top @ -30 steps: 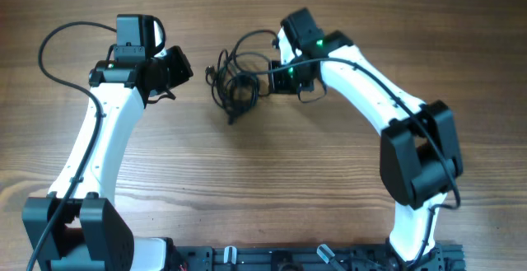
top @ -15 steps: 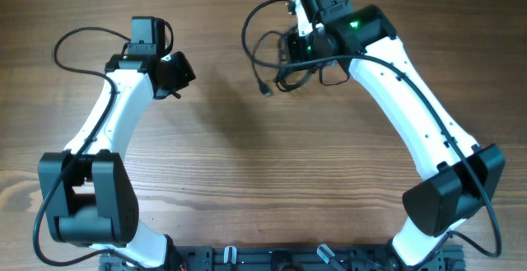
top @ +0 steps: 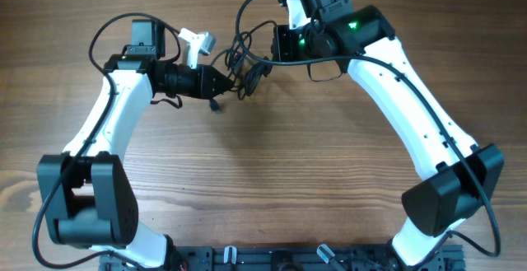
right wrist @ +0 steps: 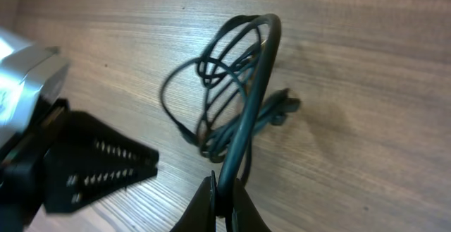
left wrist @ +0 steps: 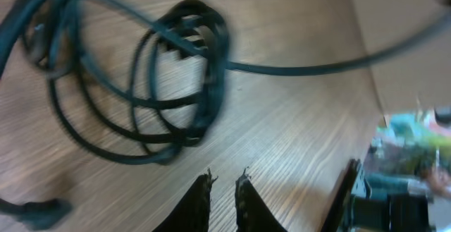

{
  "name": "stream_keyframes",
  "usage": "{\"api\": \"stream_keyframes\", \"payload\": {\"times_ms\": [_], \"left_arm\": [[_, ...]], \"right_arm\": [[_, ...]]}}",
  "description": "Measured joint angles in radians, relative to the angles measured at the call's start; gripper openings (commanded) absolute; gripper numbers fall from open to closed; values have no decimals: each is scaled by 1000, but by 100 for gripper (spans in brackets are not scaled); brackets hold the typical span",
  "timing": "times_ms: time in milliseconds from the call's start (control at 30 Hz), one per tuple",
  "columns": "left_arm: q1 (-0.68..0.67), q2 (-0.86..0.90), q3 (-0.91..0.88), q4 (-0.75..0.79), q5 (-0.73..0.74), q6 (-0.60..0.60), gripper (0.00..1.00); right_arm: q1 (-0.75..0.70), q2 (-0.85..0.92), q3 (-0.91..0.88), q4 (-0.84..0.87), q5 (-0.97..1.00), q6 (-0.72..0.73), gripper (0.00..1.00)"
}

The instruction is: Untangle cables

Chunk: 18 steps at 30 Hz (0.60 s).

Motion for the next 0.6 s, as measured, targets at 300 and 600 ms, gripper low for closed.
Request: {"api": "stream_keyframes", "payload": {"times_ms": [300, 600], "left_arm": [[0, -37, 0, -17, 57, 165, 65], [0, -37, 0, 37, 61, 142, 64]], "right_arm": [[0, 54, 0, 93, -116, 95, 4], [0, 55, 0, 171, -293, 154, 4]]}}
